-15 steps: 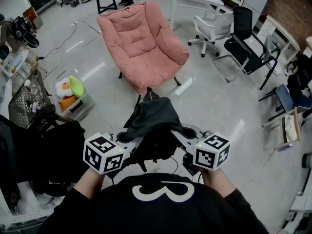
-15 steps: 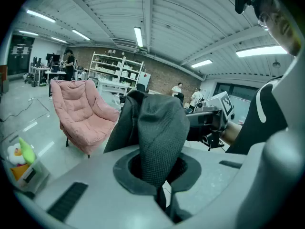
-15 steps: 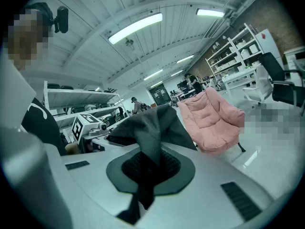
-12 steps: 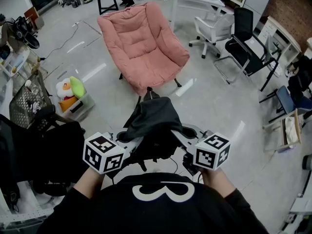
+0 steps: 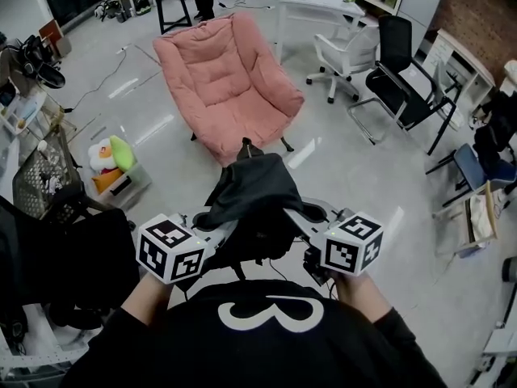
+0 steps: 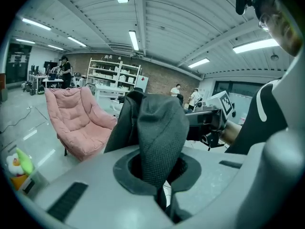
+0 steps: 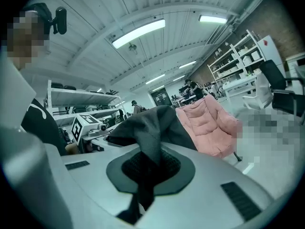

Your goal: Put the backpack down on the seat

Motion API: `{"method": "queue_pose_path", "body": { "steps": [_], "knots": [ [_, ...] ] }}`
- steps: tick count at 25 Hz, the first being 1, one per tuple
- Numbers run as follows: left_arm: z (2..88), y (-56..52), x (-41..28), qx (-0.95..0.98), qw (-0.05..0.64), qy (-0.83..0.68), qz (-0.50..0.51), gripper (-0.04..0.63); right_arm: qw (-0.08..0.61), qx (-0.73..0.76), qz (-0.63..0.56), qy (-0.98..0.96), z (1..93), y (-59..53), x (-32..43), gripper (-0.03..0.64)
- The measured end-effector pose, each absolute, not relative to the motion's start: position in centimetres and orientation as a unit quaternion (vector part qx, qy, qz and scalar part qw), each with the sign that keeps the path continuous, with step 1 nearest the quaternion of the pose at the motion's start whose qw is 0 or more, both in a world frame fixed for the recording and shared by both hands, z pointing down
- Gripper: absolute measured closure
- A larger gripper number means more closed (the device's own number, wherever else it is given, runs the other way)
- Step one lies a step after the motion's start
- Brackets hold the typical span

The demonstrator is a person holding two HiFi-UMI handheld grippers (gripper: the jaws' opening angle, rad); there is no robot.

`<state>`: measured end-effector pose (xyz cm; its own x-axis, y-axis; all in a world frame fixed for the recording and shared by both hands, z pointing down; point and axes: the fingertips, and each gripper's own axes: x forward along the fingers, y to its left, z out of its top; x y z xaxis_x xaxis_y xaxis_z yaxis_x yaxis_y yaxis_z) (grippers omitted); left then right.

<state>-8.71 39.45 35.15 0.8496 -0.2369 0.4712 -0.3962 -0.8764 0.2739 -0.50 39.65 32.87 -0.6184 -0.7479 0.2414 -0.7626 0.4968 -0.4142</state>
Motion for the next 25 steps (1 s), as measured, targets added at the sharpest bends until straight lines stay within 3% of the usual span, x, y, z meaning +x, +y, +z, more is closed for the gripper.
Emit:
{"method": "queue_pose_path", "body": {
  "steps": [15,25],
  "knots": [
    [36.1,36.3,-6.1,0.951,0.181,-0.15,0.202,0.583,0.011,0.453,0.24,-0.859,33.6,36.5,2.1,0.603],
    [40.1,25.3,-4.6,0.935,0.244,-0.13,0.221,0.583,0.033,0.457,0.297,-0.837,37.7,25.4,3.6,0.602]
  ]
}}
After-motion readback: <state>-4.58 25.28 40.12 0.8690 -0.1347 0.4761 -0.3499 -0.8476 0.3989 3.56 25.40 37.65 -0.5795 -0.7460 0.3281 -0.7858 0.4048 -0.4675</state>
